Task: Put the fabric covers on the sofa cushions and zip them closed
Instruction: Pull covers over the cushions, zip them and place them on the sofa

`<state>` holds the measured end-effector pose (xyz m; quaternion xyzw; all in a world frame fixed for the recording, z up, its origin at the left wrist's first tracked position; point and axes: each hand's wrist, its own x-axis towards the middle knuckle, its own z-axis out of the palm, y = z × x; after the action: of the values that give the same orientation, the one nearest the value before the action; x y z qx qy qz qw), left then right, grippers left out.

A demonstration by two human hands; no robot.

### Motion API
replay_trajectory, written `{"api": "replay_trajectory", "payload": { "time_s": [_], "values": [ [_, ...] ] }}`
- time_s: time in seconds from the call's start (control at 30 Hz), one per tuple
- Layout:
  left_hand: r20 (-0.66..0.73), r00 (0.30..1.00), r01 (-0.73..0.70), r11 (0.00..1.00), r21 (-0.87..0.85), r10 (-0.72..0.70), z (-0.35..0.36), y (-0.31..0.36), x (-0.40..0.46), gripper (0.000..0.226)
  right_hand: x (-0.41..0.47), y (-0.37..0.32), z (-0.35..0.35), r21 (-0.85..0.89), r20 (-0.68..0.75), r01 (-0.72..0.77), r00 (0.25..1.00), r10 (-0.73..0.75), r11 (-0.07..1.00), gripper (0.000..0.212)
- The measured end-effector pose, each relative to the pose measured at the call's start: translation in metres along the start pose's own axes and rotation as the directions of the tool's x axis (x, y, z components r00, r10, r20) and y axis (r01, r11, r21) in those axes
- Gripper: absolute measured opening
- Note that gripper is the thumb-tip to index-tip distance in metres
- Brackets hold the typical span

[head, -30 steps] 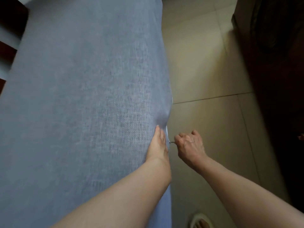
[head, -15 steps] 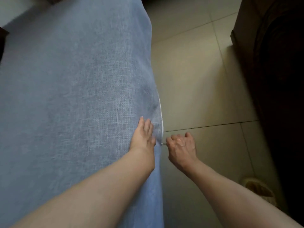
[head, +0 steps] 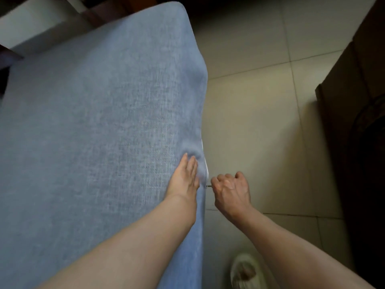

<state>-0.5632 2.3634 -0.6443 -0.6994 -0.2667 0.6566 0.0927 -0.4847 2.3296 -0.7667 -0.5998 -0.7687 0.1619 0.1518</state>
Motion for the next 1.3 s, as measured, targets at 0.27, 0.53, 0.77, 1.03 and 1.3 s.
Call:
{"api": "replay_trajectory", "payload": {
  "time_s": [0.27,0.53,0.77,1.03,1.3],
  "values": [
    [-0.069,0.997,0.033,0.999,0.010,-0.032,-0.038,-0.107,0.052,0.075,0.123,0.035,-0.019,-0.070,-0.021,-0.043,0.999,0.042,0.997,0.030],
    [-0.095,0.995,0.027,0.994,0.107,-0.017,-0.067,-0.173,0.099,0.075,0.207,0.067,-0.029,-0.098,-0.003,-0.059,0.998,0.059,0.993,0.030],
    [-0.073,0.994,0.080,0.997,0.001,-0.079,-0.087,-0.219,0.142,0.082,0.276,0.096,-0.032,-0.073,0.002,-0.055,0.998,0.055,0.996,0.032],
    [-0.050,0.996,0.074,0.997,-0.033,-0.075,-0.105,-0.264,0.179,0.078,0.357,0.125,-0.048,-0.082,0.119,-0.075,0.989,0.084,0.994,0.007],
    [-0.050,0.998,0.045,0.999,-0.021,-0.046,-0.115,-0.282,0.186,0.072,0.385,0.131,-0.058,-0.054,0.267,-0.027,0.963,0.040,0.998,0.017]
  ]
}}
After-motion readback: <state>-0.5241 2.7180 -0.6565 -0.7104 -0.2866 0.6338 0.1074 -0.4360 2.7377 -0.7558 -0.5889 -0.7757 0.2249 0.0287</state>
